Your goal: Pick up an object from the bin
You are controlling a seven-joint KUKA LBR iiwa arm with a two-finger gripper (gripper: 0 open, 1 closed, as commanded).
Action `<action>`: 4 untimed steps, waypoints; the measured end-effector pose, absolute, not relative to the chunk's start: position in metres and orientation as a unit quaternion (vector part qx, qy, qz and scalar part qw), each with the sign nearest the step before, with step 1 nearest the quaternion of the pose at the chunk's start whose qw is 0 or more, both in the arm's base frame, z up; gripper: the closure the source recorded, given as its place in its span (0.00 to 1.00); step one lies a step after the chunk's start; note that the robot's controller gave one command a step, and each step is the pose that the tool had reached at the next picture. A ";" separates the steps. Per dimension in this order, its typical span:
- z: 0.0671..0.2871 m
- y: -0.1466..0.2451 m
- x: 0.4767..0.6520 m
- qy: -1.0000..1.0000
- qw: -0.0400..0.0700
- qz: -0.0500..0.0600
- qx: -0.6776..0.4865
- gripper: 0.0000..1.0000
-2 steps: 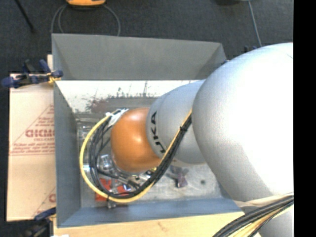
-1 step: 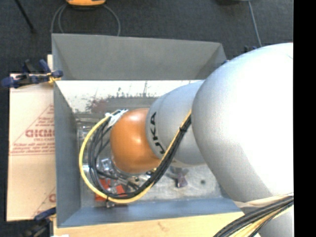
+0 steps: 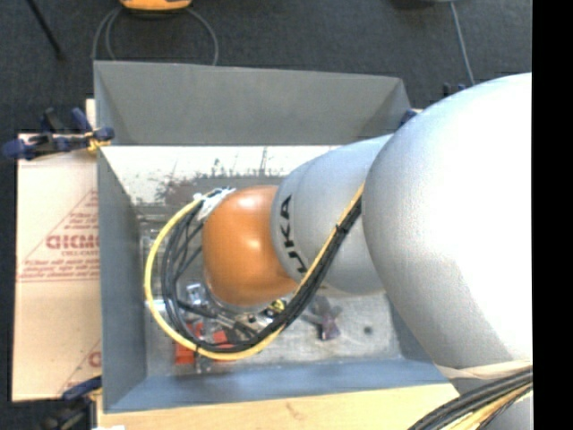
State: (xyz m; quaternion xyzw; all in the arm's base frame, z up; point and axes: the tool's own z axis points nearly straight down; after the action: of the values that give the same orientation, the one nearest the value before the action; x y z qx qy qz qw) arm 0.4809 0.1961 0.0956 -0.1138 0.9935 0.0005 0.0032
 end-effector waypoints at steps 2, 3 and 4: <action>0.128 0.196 0.484 0.994 0.004 0.002 -0.107 1.00; 0.129 0.196 0.485 0.995 0.004 0.002 -0.105 1.00; 0.183 0.197 0.487 0.995 0.004 0.002 -0.102 1.00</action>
Offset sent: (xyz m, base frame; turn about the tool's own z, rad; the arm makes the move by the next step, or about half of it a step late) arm 0.0001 0.0000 0.0259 0.0000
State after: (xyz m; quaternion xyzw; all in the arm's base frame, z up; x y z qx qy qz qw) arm 0.4870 0.1970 0.1830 -0.1022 0.9948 0.0016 0.0042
